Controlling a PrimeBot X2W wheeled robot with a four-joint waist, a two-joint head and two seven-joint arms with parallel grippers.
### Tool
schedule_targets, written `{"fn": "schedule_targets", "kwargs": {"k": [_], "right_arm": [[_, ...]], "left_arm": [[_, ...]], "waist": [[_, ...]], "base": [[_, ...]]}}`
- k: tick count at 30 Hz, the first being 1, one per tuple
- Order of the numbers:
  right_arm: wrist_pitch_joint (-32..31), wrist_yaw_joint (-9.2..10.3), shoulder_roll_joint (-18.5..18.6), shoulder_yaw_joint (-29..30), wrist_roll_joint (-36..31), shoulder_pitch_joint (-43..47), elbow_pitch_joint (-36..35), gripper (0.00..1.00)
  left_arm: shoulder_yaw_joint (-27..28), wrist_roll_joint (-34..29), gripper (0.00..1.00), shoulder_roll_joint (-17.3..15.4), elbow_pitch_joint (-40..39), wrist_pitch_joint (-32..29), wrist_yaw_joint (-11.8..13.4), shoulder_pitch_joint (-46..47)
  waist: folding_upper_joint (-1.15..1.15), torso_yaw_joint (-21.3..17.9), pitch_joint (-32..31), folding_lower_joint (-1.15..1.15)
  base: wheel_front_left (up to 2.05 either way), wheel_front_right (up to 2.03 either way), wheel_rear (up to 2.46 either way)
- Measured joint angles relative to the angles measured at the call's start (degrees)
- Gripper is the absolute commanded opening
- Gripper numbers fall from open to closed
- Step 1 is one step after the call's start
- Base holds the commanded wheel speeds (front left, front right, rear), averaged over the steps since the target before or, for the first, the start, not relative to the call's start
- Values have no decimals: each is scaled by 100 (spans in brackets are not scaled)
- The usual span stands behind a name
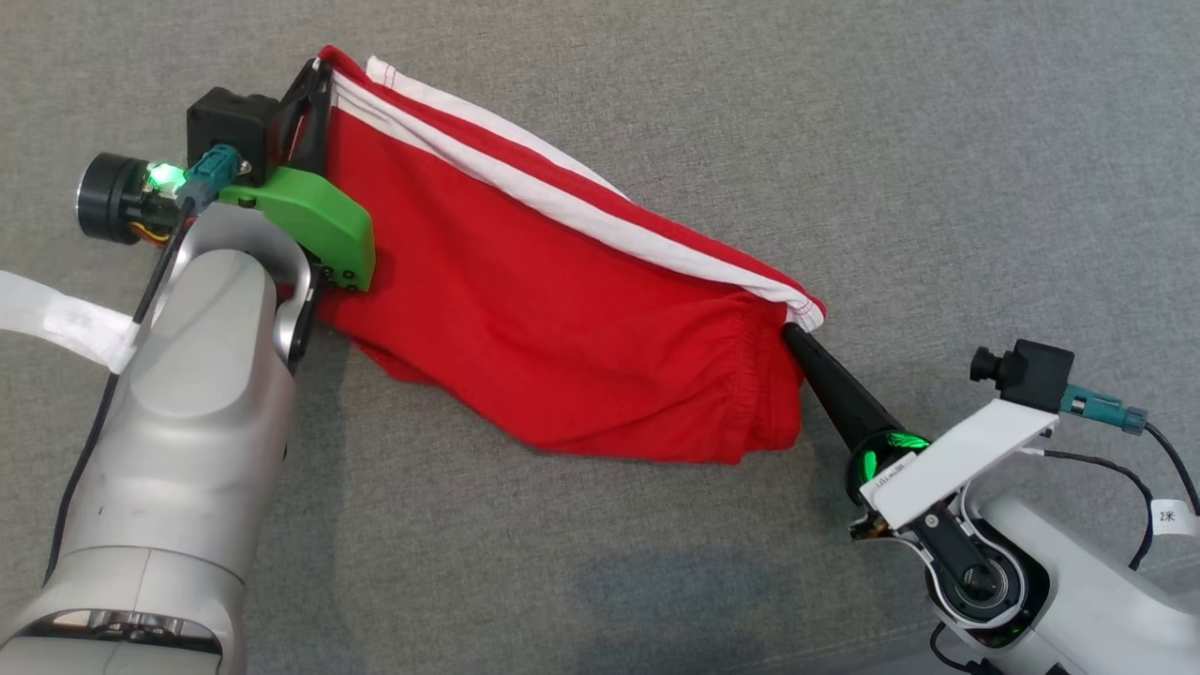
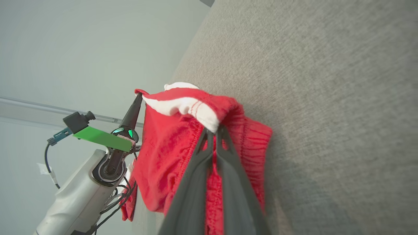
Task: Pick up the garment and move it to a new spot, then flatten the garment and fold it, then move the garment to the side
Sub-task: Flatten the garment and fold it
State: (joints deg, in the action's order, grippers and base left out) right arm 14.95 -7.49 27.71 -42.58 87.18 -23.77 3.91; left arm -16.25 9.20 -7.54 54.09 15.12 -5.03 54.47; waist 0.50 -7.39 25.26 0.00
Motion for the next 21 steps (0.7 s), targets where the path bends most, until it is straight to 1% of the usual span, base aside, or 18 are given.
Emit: {"fn": "schedule_targets", "kwargs": {"k": [3, 4, 7, 11, 12, 13, 14, 18, 21], "right_arm": [[4, 0, -74, 77, -42, 9, -8, 0], [5, 0, -164, 215, -85, 38, -12, 0], [10, 0, -221, 302, -185, 104, -5, 0], [10, 0, -358, 300, -326, 120, 45, 0], [10, 0, -382, 298, -334, 120, 69, 24], [10, 0, -397, 300, -388, 120, 118, 69], [10, 0, -402, 313, -459, 120, 164, 100], [11, 0, -455, 600, -851, 161, 353, 100], [11, 0, -493, 996, -1405, 343, 569, 100]], "left_arm": [[-38, -98, 0, -35, 34, 0, 11, 140], [-56, -133, 0, -43, 81, 0, 11, 218], [-65, -153, 0, -45, 223, 0, 10, 321], [-85, -120, 0, -4, 773, -1, -4, 364], [-90, -115, 0, 1, 889, 0, -10, 364], [-89, -113, 31, 7, 937, 0, -24, 365], [-74, -80, 100, 15, 939, 0, -27, 371], [-26, -12, 100, 63, 806, 0, 8, 365], [37, 51, 100, 70, 698, 0, 37, 277]], "waist": [[0, -75, 77, 0], [0, -119, 101, 0], [0, -169, 109, 0], [0, -225, 79, 0], [0, -239, 69, 0], [0, -251, 60, 0], [0, -259, 49, 0], [0, -249, -24, 0], [0, -217, -122, 0]], "base": [[0, 0, 0], [0, 0, 0], [0, 0, 0], [0, 0, 0], [0, 0, 0], [0, 0, 0], [0, 0, 0], [0, 0, 0], [0, 0, 0]]}}
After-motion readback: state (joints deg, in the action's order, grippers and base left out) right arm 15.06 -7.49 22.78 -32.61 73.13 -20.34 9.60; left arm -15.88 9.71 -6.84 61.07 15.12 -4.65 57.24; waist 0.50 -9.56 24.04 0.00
